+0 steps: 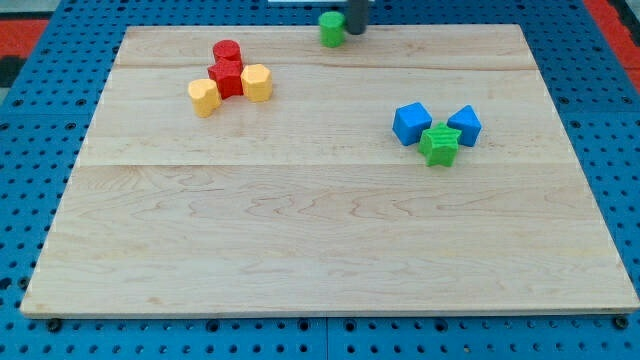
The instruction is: Place the green circle to the top center of the board
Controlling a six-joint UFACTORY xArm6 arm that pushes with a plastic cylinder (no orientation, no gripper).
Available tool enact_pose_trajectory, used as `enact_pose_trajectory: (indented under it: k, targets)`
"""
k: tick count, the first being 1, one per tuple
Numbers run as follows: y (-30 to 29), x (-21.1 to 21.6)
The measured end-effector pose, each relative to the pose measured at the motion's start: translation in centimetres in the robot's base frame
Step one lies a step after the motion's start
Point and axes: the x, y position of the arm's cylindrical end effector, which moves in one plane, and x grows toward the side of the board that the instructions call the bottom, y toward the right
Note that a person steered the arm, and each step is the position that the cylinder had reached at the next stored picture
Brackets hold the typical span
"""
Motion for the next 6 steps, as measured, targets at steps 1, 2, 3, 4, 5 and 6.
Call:
enact_pose_trajectory:
  k: [1, 2, 3, 4, 5, 6]
  targets:
    - [-2.0, 4.2]
    - [-4.1, 10.6]
    - [-2.2, 11.1]
    - [-6.1, 7.0]
    - [-9.6, 3.3]
    - [-9.5, 0.0]
